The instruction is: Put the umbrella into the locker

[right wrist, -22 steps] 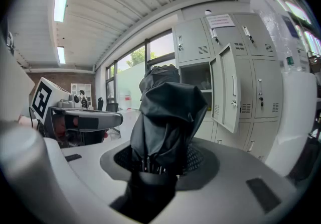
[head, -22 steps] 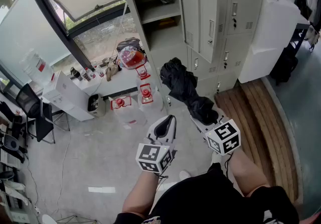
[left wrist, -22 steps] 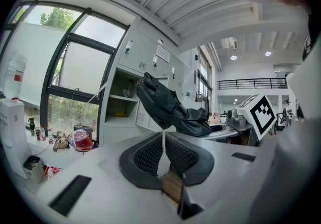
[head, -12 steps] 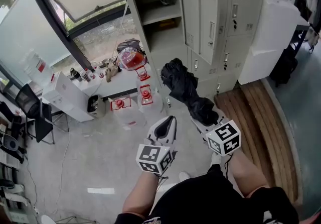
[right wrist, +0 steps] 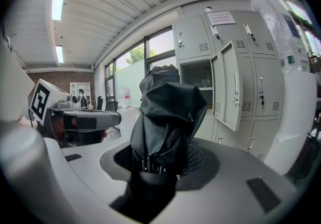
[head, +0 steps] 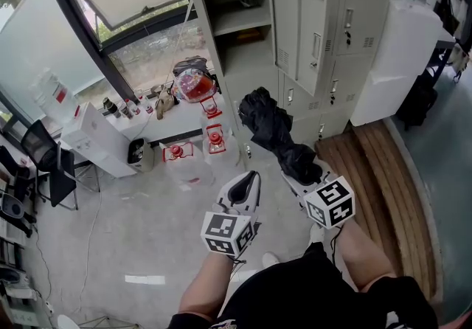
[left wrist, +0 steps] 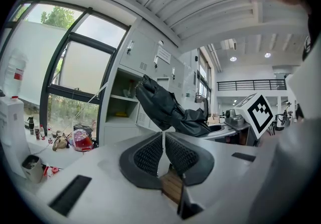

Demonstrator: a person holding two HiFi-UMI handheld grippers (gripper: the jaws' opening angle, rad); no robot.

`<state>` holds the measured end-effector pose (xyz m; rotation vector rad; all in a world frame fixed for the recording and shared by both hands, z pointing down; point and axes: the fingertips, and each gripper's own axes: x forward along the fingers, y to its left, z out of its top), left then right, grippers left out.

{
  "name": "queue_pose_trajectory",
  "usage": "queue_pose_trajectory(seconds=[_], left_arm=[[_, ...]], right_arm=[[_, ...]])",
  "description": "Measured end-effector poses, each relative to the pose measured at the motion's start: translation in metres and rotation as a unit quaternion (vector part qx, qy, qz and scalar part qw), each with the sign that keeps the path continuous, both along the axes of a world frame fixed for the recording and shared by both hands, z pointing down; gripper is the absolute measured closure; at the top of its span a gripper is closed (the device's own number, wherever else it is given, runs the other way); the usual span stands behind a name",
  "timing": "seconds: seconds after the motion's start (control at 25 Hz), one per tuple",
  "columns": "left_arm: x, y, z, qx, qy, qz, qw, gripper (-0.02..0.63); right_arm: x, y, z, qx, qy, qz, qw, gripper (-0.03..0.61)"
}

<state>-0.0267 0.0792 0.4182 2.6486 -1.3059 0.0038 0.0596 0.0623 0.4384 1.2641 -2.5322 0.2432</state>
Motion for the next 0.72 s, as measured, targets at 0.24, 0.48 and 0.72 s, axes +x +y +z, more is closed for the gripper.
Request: queue_pose_trajectory(seconds=[0.24, 0.48, 0.72], left_arm=[[-0.01, 0.006, 0.003, -0.001, -0.002, 0.001, 1.0, 0.586], [-0.019, 0.008, 0.005, -0.005, -0.002, -0.008, 0.9999, 0.585], [-0.022, -0.002, 0.006, -0.009, -0.002, -0.02, 0.9998, 0.586]], right_arm=[[-0.011, 0.004, 0.003, -0.003, 0.003, -0.003, 1.0, 0.337], [-0.018, 0.001, 0.008, -0.013, 0.009, -0.011, 1.0, 0.337], [-0.021, -0.012, 0.014, -0.022, 0.016, -0.024, 0.999, 0.337]])
